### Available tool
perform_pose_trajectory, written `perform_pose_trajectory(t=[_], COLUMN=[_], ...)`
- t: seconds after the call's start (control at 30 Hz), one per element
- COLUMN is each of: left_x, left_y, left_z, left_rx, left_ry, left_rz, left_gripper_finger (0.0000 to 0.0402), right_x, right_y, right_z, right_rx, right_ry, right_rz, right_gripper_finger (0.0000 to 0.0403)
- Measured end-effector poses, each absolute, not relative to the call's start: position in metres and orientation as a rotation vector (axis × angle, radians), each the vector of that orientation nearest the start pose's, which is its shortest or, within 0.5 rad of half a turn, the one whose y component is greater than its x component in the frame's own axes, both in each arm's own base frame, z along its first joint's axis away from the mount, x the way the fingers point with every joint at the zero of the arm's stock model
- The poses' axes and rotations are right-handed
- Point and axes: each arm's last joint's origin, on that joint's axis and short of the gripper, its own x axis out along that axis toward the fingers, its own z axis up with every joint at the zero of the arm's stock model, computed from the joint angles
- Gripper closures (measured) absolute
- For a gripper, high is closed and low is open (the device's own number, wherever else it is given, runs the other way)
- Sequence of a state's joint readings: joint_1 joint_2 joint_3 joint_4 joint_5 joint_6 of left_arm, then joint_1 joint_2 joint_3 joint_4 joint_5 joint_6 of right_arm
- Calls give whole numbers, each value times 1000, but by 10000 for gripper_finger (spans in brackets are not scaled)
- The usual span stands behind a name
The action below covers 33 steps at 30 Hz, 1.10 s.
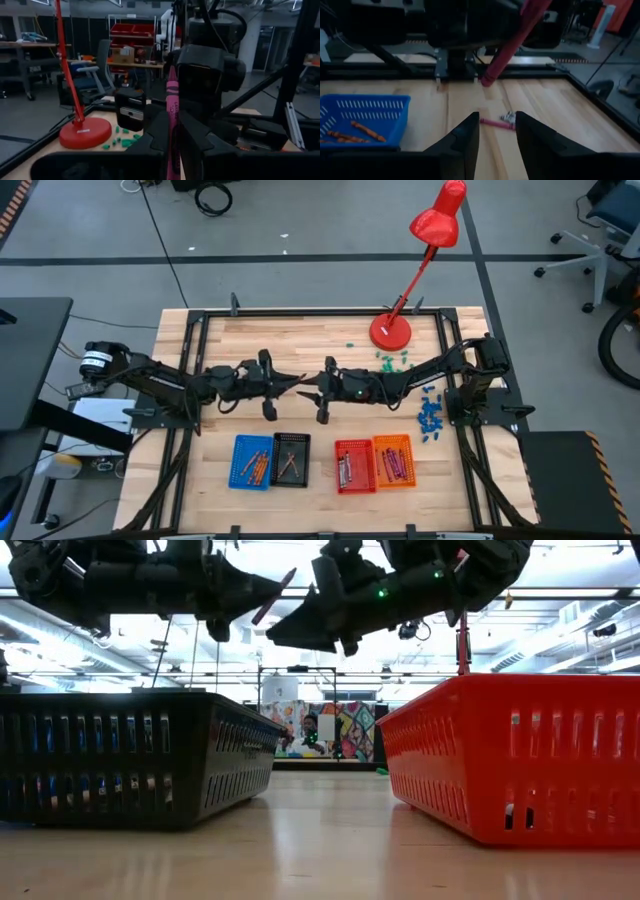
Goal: Sort crayons
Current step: Put the violet crayon into the orange basket
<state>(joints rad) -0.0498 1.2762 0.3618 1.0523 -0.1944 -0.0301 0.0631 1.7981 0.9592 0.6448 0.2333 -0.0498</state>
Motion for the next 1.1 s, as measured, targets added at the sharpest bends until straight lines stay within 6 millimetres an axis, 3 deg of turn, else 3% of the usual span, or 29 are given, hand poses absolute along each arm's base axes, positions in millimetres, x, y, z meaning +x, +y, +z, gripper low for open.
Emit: perform_pose_trajectory(t=[0.5, 0.77, 1.1], left_x=[234, 246, 255], left_y=[-6, -7, -7], left_z=[221, 229, 224], left_rx=[-59, -6, 48], left_ry=[-238, -220, -170], left_rz=[142, 148, 137], left_gripper_finger=[372, 372, 372], right_x=[384, 384, 384], right_y=[8, -4, -5], right_z=[216, 222, 220], right_rx=[-125, -133, -153], right_ry=[34, -35, -16], right_rz=[-87, -37, -45], right_gripper_finger=[270, 270, 286])
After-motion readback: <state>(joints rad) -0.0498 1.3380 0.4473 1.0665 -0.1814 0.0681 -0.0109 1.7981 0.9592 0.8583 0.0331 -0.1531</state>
